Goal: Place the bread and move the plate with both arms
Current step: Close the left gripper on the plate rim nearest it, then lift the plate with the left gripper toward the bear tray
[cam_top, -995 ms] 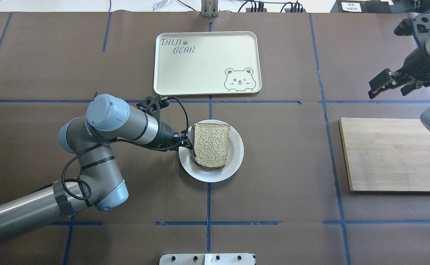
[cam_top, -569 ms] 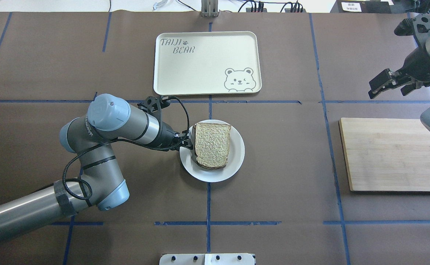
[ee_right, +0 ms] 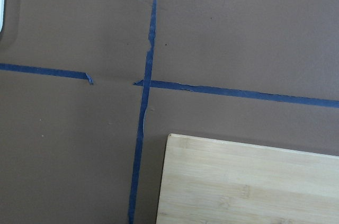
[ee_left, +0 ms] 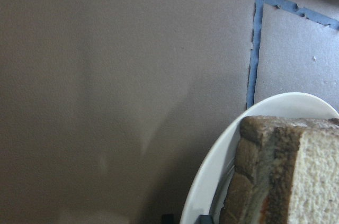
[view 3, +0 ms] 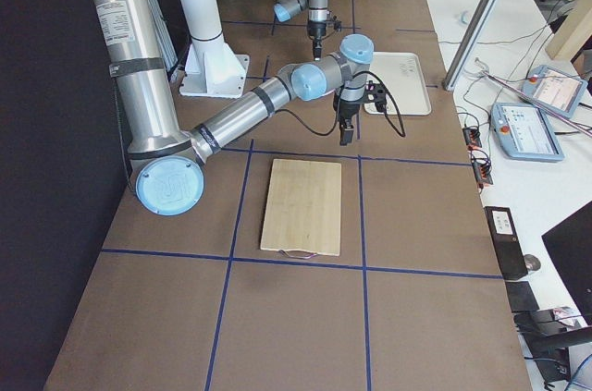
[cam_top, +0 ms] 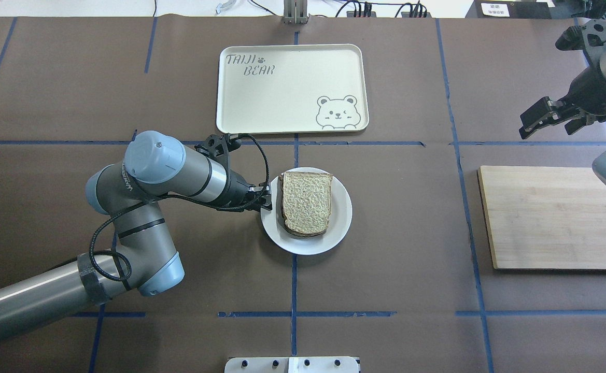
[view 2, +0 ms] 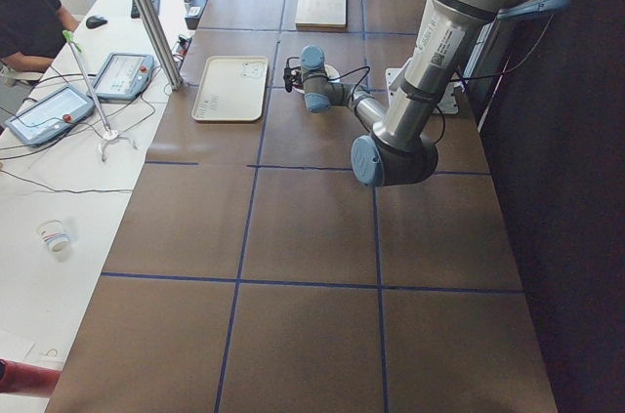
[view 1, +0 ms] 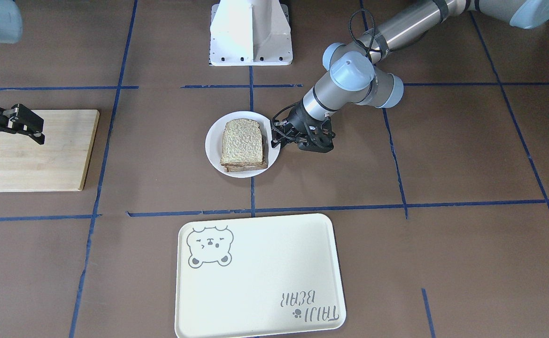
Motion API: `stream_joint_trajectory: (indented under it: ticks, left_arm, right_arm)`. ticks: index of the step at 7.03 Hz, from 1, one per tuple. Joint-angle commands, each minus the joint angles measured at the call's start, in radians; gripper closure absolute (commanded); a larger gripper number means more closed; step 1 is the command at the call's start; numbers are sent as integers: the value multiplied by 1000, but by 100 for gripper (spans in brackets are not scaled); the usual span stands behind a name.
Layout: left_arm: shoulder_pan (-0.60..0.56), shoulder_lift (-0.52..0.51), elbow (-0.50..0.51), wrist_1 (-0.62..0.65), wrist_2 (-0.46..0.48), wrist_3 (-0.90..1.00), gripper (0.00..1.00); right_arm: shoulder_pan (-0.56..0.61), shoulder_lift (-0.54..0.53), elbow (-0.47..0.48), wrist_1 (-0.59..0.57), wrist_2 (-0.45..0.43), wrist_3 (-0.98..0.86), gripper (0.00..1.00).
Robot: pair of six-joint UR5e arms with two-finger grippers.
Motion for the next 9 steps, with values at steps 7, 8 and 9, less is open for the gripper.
stream_joint_trajectory:
  ticks: [7,8,9]
  left_arm:
    - [-2,-61,-21,0,0,-102,82]
    - [-2,-70,-30,0,0,-123,87]
    - [-2,-80,-33,0,0,-131,92]
  right_arm:
    - [11,-3,3,0,2,-2,0]
    - [12,-5,5,0,2,-2,0]
    - [14,-6,5,0,2,-2,0]
